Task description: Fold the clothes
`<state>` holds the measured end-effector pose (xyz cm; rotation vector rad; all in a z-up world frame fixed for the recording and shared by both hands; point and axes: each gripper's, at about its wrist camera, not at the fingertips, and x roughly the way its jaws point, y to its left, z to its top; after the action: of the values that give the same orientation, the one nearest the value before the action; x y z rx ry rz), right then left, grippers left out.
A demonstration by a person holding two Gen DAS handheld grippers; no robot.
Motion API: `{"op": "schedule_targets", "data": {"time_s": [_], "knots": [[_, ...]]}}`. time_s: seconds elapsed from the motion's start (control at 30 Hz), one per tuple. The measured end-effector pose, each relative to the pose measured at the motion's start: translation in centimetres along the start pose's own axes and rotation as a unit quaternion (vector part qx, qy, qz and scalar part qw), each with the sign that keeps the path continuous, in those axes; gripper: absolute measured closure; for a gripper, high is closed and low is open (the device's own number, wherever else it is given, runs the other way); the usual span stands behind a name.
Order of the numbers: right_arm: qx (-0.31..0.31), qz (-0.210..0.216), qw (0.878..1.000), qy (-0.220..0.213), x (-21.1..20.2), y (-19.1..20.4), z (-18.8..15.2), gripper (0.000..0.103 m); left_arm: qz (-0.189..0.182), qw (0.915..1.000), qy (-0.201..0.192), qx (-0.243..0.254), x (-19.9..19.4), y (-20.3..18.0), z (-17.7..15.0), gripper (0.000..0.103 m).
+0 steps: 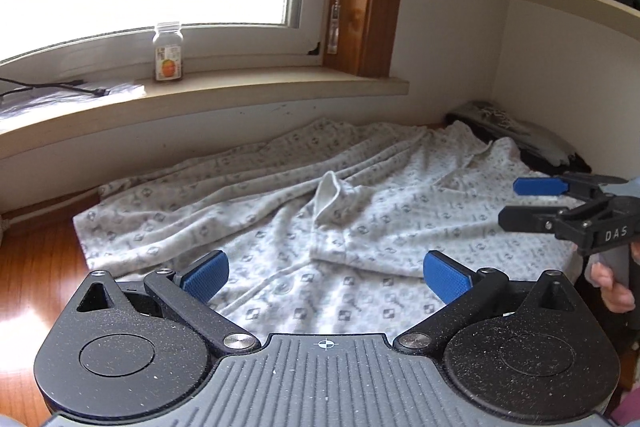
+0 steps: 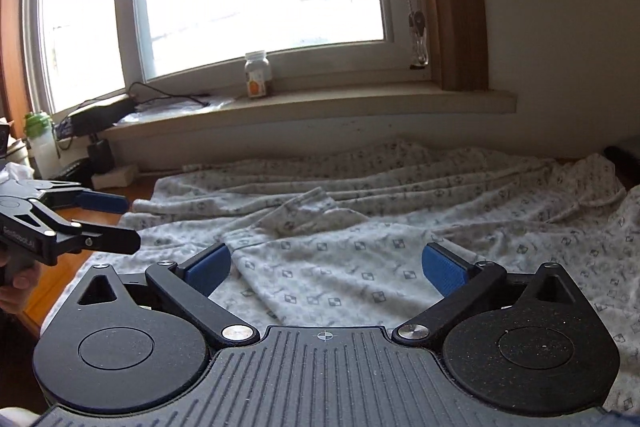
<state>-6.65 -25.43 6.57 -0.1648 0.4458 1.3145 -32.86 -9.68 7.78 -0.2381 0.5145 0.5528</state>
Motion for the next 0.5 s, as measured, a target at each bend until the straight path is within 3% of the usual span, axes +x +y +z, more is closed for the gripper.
{"op": "schedule_targets", "data": {"time_s": [0.33,0.5], "knots": [[-0.056,-0.028,0.998,-0.002,-1.8,2.9,-0.7,0.002,0.005,0.9999,0.011,-0.005,-0.9,0.3,-1.5,0.0],[-0.072,-0.071,0.995,-0.008,-3.2,1.3,-0.8,0.002,0.012,0.9998,0.01,-0.015,-2.5,1.7,-3.2,0.0]]}}
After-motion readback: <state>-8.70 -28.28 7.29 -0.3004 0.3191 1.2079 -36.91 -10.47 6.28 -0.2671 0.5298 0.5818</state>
